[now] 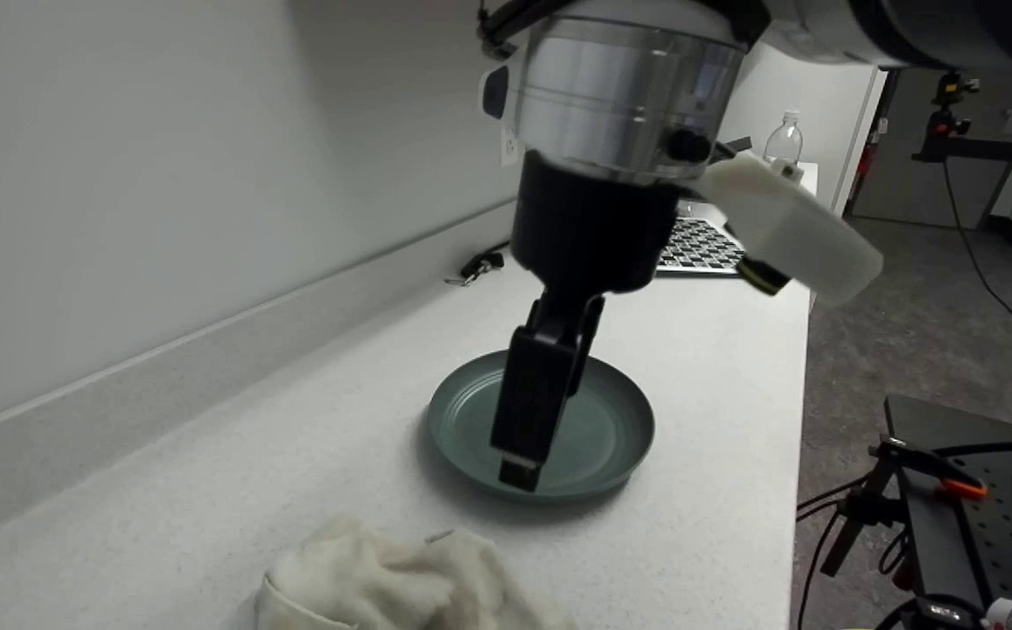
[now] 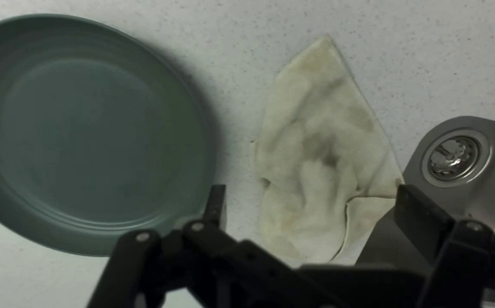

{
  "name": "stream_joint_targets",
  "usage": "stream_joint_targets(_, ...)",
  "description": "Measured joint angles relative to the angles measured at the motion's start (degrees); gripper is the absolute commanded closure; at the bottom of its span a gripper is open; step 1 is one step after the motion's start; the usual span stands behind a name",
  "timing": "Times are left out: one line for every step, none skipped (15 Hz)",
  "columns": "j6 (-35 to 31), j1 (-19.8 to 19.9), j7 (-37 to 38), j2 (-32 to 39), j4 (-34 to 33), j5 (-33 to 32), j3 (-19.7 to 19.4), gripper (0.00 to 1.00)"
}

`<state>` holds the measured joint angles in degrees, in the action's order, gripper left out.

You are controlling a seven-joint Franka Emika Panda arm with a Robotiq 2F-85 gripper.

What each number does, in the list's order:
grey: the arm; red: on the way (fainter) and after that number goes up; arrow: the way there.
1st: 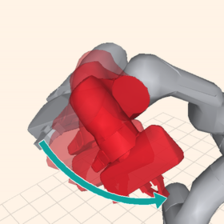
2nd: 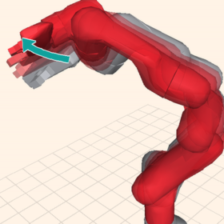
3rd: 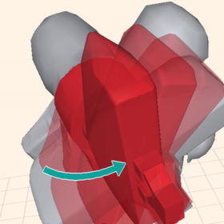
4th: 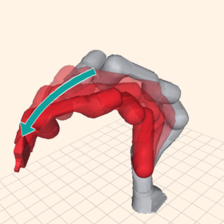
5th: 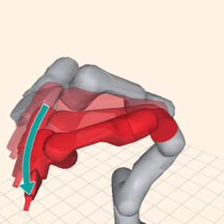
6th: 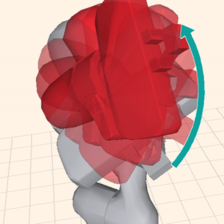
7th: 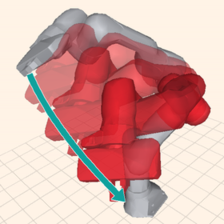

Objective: Pick up the cloth from the table, wipe the grey plate with it and put the cloth back on the table.

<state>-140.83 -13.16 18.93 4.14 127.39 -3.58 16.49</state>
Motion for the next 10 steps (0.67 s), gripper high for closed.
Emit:
stream_joint_targets(-0.1,-0.8,0.7,2.1,-1.5,-0.1,0.0,0.00)
stream_joint_targets(-0.1,-1.4,1.2,4.0,-2.8,-0.1,0.0,0.00)
stream_joint_targets(-0.1,-1.8,1.5,5.8,-3.9,-0.1,0.0,0.00)
stream_joint_targets(-0.1,-2.0,1.6,7.2,-4.8,-0.1,0.0,0.00)
stream_joint_targets(-0.1,-2.0,1.6,8.0,-5.3,-0.1,0.0,0.00)
stream_joint_targets(-0.1,-2.0,1.6,8.5,-5.8,-0.1,-0.1,0.00)
stream_joint_targets(-0.1,-2.0,1.6,8.7,-6.0,-0.1,-0.1,0.00)
stream_joint_targets(-0.1,-2.0,1.6,8.7,-6.1,-0.1,-0.1,0.00)
stream_joint_targets(-0.1,-2.0,1.6,8.7,-6.2,-0.1,-0.1,0.00)
stream_joint_targets(-0.1,-2.0,1.6,8.7,-6.2,-0.1,-0.1,0.00)
